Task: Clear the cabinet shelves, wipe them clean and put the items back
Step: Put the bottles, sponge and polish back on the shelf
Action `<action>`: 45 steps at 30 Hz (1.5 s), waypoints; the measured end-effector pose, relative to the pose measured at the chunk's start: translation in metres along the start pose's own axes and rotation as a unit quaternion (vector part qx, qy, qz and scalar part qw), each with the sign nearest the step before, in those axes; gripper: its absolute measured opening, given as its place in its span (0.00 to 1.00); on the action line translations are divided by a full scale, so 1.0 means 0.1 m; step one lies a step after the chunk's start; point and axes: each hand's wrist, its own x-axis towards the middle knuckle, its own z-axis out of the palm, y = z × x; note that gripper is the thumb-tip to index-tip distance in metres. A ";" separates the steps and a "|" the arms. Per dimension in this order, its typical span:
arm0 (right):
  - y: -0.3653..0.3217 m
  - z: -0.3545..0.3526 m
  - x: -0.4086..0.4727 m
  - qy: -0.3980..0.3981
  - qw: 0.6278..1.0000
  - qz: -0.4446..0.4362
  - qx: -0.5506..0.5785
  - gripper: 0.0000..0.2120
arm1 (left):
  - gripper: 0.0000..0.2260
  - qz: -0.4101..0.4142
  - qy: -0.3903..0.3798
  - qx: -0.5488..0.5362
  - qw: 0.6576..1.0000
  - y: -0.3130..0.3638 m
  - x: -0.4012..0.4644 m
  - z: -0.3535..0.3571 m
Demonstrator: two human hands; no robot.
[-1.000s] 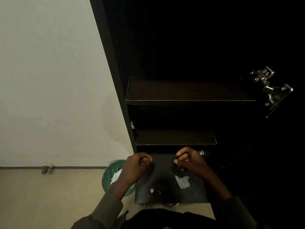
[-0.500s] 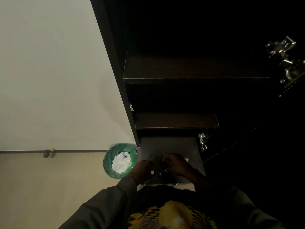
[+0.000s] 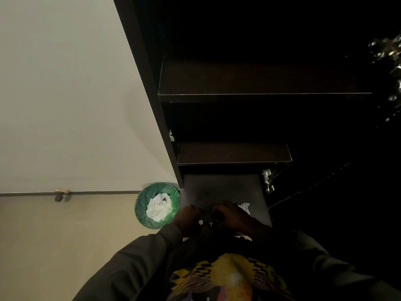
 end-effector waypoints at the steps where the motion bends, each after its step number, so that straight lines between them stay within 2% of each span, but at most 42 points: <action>1: 0.02 0.02 0.01 -0.001 1.000 0.001 -0.002 0.26 | 0.12 0.001 -0.001 0.002 1.000 0.00 0.01 0.01; 6: 0.04 0.07 0.08 0.001 0.999 -0.005 -0.038 0.14 | 0.10 -0.003 0.015 -0.003 1.000 -0.03 0.05 0.05; 10: 0.03 0.08 0.11 0.016 0.997 -0.023 -0.065 0.16 | 0.09 -0.003 0.020 -0.002 1.000 -0.04 0.08 0.05; 14: 0.02 0.10 0.14 -0.005 0.996 -0.022 -0.087 0.15 | 0.09 -0.005 0.025 -0.002 1.000 -0.07 0.09 0.07; 19: -0.03 0.05 0.10 -0.013 0.998 -0.011 -0.057 0.14 | 0.10 -0.018 0.045 -0.023 0.999 -0.08 0.07 0.05; 24: 0.08 0.11 0.13 0.033 0.999 0.009 0.008 0.16 | 0.10 -0.041 0.074 -0.076 0.994 -0.09 0.06 0.03; 26: 0.21 0.17 0.19 0.049 0.998 0.035 0.032 0.12 | 0.13 -0.045 0.097 -0.108 0.988 -0.08 0.06 0.01; 28: 0.19 0.11 0.14 0.077 0.994 0.059 0.052 0.08 | 0.15 -0.040 0.128 -0.136 0.981 -0.07 0.05 -0.02; 32: 0.10 -0.14 0.04 0.161 0.975 0.089 0.128 0.10 | 0.14 -0.017 0.191 -0.194 0.962 -0.06 0.01 -0.15; 35: 0.11 -0.29 0.02 0.212 0.961 0.063 0.164 0.15 | 0.11 0.002 0.241 -0.243 0.940 -0.01 -0.04 -0.29; 37: 0.05 -0.42 -0.02 0.248 0.953 0.040 0.167 0.11 | 0.05 0.027 0.273 -0.284 0.919 0.09 -0.10 -0.42; 39: -0.03 -0.54 -0.08 0.291 0.932 0.025 0.215 0.08 | 0.02 0.044 0.297 -0.312 0.902 0.19 -0.15 -0.56; 45: -0.33 -0.91 -0.38 0.381 0.882 -0.030 0.276 0.12 | 0.08 0.080 0.309 -0.372 0.872 0.54 -0.45 -0.94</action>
